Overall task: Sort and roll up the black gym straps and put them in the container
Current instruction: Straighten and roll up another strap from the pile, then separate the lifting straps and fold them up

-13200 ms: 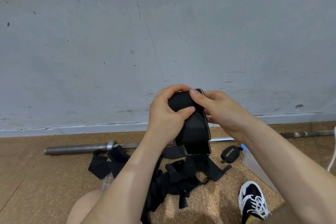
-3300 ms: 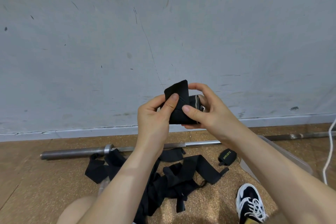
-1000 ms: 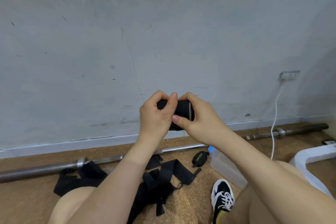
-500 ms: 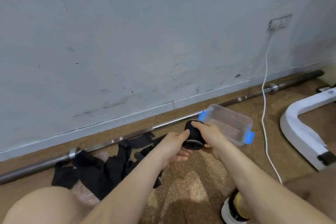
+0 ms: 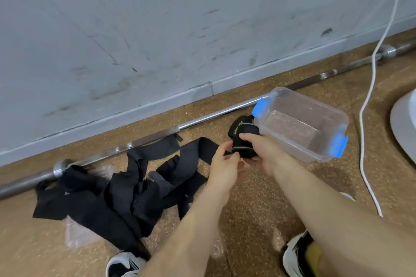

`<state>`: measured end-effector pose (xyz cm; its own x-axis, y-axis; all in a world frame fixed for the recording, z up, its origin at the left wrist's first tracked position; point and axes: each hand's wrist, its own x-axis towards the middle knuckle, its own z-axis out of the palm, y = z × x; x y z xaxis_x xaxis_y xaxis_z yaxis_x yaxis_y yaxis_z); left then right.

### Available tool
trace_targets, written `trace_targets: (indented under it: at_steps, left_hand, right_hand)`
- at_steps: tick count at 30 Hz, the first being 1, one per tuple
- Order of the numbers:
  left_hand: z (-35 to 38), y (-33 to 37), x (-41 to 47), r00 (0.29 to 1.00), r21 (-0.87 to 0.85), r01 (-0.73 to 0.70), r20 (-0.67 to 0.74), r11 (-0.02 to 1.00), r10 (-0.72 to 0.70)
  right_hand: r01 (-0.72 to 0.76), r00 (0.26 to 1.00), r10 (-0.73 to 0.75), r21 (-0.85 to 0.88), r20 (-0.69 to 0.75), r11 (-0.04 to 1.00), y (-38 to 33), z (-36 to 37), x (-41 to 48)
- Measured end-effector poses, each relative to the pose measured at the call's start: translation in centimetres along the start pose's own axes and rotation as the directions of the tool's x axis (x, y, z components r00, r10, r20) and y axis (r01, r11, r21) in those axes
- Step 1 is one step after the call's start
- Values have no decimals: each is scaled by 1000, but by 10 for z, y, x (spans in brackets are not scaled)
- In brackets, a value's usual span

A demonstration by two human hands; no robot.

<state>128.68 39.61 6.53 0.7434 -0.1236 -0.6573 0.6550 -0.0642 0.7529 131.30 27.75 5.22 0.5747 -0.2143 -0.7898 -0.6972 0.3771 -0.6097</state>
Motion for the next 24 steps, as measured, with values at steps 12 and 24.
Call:
trace_targets:
  at_steps: [12,24]
  left_hand:
    - [-39,25,118,999,251,-41,32,967,34]
    - [-171,-64,84,997,983,77,-75,-164,19]
  right_hand:
    - [442,832,-461,-871,309,214,13,55,100]
    - [419,841,-249,-870,480,-261,62,91,120]
